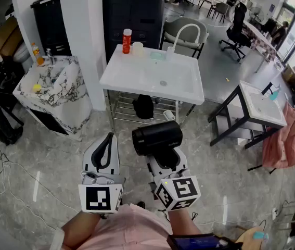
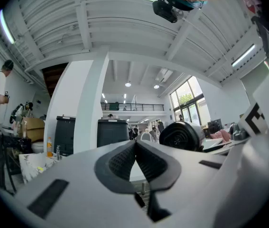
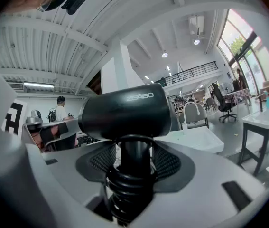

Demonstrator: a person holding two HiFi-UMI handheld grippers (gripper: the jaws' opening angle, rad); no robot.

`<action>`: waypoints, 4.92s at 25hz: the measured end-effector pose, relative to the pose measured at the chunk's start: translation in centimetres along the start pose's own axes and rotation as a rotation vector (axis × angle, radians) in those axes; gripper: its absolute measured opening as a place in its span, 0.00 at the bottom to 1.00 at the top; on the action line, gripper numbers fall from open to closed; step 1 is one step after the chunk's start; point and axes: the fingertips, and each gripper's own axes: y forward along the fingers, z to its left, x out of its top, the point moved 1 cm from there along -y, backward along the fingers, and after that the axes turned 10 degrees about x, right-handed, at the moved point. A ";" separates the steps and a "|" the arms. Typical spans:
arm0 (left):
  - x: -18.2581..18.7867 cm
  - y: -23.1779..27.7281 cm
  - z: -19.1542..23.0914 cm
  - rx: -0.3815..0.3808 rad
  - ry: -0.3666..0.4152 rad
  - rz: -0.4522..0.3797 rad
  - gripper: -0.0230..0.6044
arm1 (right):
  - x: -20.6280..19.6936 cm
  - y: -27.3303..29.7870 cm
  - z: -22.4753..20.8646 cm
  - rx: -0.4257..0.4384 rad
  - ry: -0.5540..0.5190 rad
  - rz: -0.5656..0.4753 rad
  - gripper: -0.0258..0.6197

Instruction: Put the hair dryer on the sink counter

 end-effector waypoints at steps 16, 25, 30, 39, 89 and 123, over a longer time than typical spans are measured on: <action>-0.6 -1.9 -2.6 0.023 0.058 0.004 0.05 | 0.2 -3.1 -1.1 0.039 0.000 -0.012 0.42; -2.7 -0.8 -2.1 0.059 0.038 0.036 0.05 | -0.9 -2.0 -2.8 0.039 0.006 0.022 0.42; -4.5 2.5 -0.3 0.062 0.022 0.059 0.05 | -1.5 1.4 -4.1 0.032 0.013 0.041 0.42; -7.0 14.0 5.1 0.039 0.017 0.084 0.05 | -0.8 12.4 -7.4 0.011 0.034 0.051 0.42; -9.9 47.6 6.3 0.055 0.137 0.098 0.05 | 7.3 37.8 -30.8 -0.021 0.092 0.026 0.42; -14.2 55.0 13.4 0.087 0.057 0.187 0.05 | 0.5 49.8 -31.0 0.030 0.117 0.280 0.42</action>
